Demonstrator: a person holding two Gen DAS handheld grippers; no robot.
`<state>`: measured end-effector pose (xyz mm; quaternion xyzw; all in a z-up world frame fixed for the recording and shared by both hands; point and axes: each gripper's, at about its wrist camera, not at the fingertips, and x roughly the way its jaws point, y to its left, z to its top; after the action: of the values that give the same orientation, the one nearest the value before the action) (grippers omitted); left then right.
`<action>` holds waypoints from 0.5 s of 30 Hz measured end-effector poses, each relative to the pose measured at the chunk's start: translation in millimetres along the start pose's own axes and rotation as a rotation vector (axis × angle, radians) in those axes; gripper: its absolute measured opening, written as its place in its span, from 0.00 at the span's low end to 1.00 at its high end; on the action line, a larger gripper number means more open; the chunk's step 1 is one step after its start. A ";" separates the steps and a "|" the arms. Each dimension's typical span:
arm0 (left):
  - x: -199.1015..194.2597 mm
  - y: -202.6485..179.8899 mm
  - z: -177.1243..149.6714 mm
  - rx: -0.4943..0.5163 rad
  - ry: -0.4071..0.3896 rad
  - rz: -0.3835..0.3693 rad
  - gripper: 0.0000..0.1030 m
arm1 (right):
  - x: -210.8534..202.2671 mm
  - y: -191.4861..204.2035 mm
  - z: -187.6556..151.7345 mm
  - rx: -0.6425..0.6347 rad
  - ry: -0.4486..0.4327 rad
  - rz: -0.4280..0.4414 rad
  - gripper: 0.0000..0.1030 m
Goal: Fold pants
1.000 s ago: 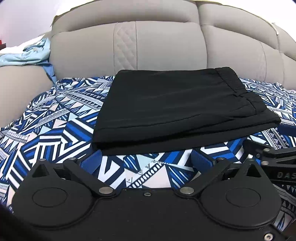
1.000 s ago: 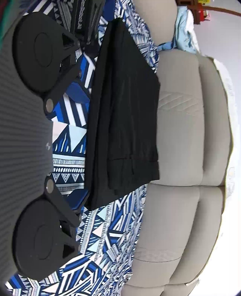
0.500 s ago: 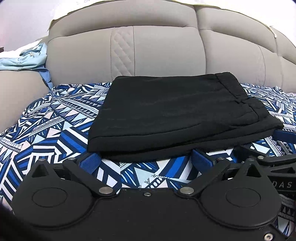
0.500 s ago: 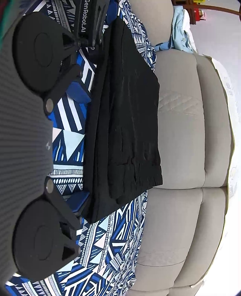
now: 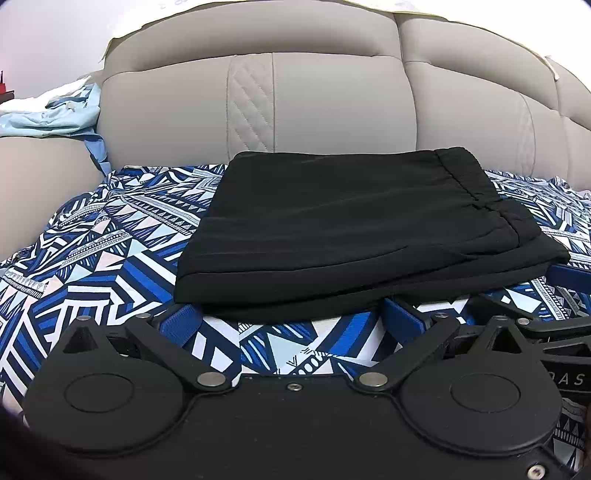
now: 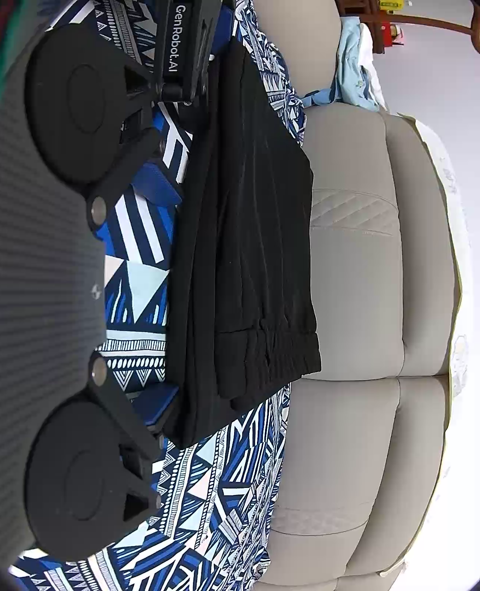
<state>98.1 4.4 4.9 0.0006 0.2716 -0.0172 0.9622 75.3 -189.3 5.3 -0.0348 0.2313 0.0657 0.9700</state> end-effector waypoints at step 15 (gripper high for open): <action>-0.3 0.4 -0.8 -0.003 -0.006 0.000 1.00 | 0.1 1.5 0.5 -0.005 -0.004 -0.005 1.00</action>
<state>97.5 4.8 4.4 -0.0010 0.2690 -0.0168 0.9630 75.3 -187.7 5.6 -0.0378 0.2293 0.0640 0.9705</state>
